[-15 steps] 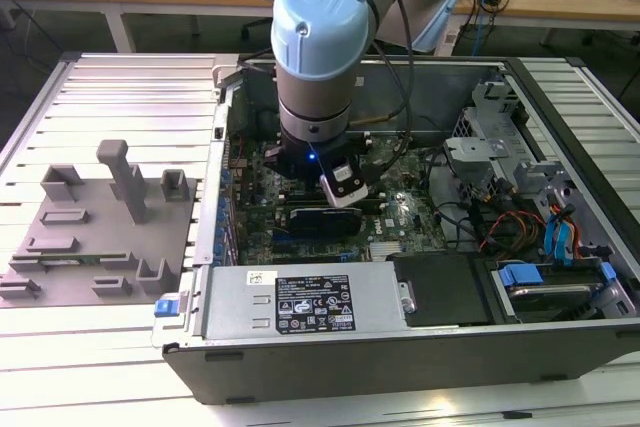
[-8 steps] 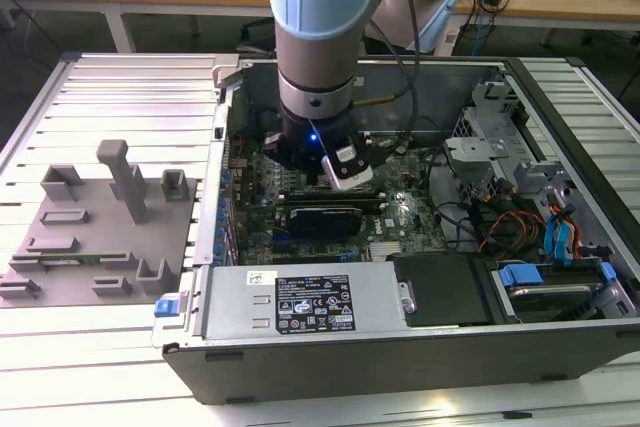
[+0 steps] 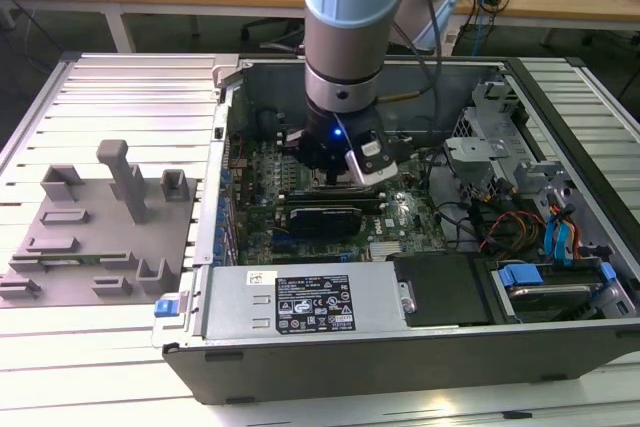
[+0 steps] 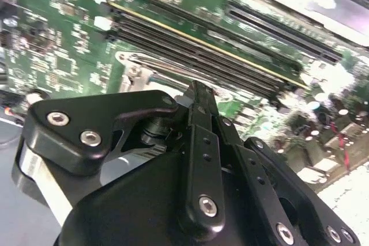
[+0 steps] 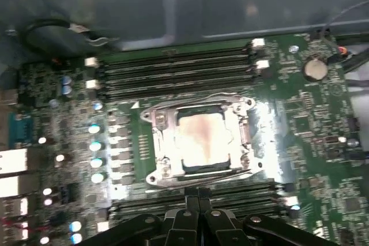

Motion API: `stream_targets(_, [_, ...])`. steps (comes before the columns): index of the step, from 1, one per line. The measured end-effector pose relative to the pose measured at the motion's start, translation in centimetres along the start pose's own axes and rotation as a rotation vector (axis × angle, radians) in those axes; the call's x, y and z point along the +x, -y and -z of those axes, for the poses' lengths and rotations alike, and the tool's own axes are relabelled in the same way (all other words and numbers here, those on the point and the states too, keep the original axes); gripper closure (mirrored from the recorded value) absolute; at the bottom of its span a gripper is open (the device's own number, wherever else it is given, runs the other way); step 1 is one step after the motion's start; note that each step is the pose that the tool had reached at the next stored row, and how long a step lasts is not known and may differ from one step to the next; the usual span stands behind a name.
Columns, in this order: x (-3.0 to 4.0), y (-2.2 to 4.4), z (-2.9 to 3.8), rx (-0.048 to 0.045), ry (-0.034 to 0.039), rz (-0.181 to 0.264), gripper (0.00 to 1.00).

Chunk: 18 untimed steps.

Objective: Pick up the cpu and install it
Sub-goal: 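Install the second cpu locking lever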

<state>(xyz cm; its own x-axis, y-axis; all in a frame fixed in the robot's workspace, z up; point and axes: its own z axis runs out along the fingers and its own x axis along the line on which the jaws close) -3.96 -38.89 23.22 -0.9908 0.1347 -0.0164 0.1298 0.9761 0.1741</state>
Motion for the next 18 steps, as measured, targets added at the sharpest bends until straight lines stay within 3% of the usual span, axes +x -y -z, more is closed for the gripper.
stream_targets(2, [-0.39, -0.31, -0.1, -0.0002, 0.0002, -0.002, 0.89])
stream_targets(4, [-0.33, -0.88, -0.24, 0.0001, 0.0003, -0.002, 0.89])
stream_targets(8, [-0.08, -2.66, -0.68, -0.0005, 0.0003, -0.002, 0.89])
stream_targets(9, [-0.2, -3.21, -0.77, -0.0012, -0.0105, 0.058, 0.89])
stream_targets(10, [-0.85, -3.35, -0.81, -0.0012, -0.0129, 0.063, 0.89])
stream_targets(18, [-0.85, -3.39, -0.6, 0.0009, -0.0126, 0.063, 0.89])
